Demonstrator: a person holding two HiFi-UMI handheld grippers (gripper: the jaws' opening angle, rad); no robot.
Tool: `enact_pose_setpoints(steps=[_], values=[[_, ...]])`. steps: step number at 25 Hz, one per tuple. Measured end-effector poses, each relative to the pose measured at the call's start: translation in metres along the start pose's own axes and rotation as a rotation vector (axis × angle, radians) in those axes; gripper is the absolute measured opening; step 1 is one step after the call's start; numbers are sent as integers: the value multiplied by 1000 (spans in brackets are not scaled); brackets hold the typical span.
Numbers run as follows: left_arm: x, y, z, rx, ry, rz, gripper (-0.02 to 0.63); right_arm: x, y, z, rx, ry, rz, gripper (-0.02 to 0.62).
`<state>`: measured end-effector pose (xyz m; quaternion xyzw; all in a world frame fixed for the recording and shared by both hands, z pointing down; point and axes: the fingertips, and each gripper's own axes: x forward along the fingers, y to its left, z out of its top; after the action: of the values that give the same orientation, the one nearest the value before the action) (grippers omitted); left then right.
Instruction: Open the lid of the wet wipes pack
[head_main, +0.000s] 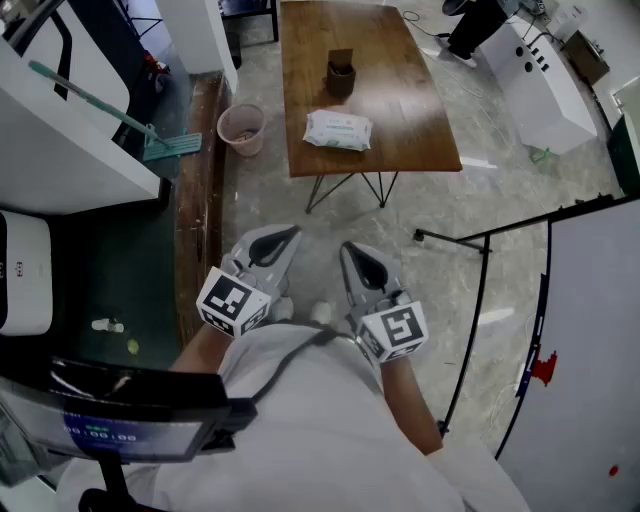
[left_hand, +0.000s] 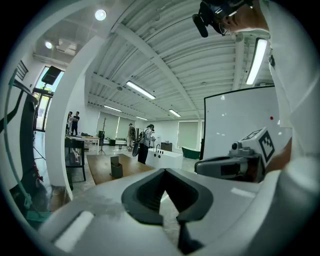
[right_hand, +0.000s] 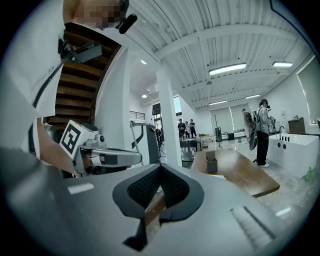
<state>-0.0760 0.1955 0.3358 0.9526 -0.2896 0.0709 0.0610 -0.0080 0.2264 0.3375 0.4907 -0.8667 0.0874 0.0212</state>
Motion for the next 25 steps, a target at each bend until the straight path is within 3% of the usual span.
enact_pose_setpoints(steps=[16, 25], values=[[-7, 1, -7, 15, 16, -13, 8, -3, 1, 1, 52, -25, -17, 9], [-18, 5, -15, -17, 13, -32, 6, -7, 5, -4, 110, -40, -47, 9]])
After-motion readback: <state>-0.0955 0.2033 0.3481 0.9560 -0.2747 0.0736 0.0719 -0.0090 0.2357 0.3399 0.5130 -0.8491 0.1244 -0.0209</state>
